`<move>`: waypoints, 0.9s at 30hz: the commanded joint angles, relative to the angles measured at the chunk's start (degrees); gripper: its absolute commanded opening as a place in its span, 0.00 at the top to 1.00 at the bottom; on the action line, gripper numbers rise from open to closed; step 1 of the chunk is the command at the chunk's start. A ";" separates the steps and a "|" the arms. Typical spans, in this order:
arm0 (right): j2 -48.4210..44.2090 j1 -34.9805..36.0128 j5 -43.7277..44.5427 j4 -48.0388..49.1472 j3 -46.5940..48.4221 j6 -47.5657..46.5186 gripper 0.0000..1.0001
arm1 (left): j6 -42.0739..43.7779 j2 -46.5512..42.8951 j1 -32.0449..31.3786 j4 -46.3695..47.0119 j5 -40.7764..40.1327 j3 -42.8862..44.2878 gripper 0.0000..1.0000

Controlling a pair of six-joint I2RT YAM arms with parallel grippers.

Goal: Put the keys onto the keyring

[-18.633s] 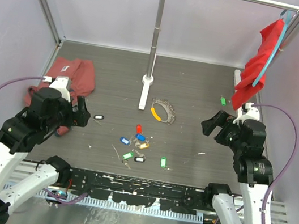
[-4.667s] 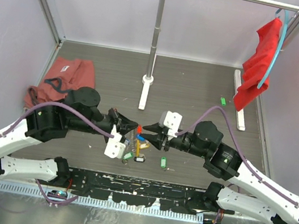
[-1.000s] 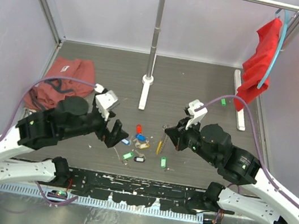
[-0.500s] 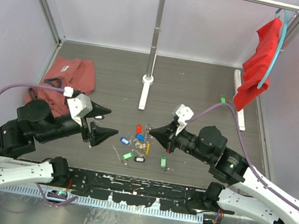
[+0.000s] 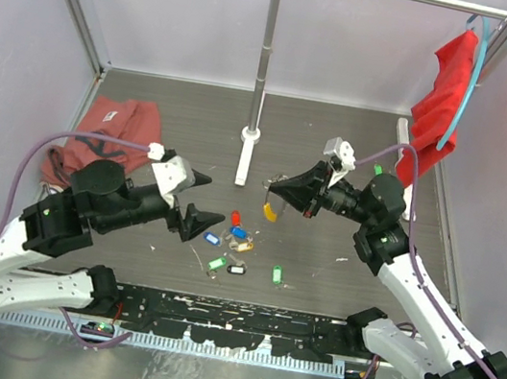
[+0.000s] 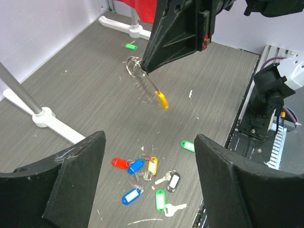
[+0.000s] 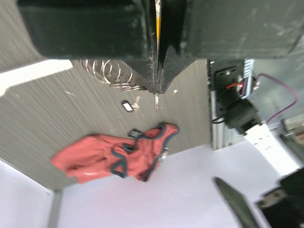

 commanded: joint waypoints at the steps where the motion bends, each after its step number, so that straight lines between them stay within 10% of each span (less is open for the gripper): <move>1: -0.01 -2.07 -18.58 15.13 1.16 2.93 0.99 | 2.31 3.59 0.19 5.78 3.72 2.03 0.21; 13: -5.37 -2.15 -22.33 12.10 6.56 -2.09 0.99 | 3.34 4.16 0.19 11.87 19.05 5.22 0.63; 27: -4.74 -1.24 -19.70 17.40 7.22 -0.74 0.99 | 3.42 9.95 0.19 20.76 19.29 4.89 0.68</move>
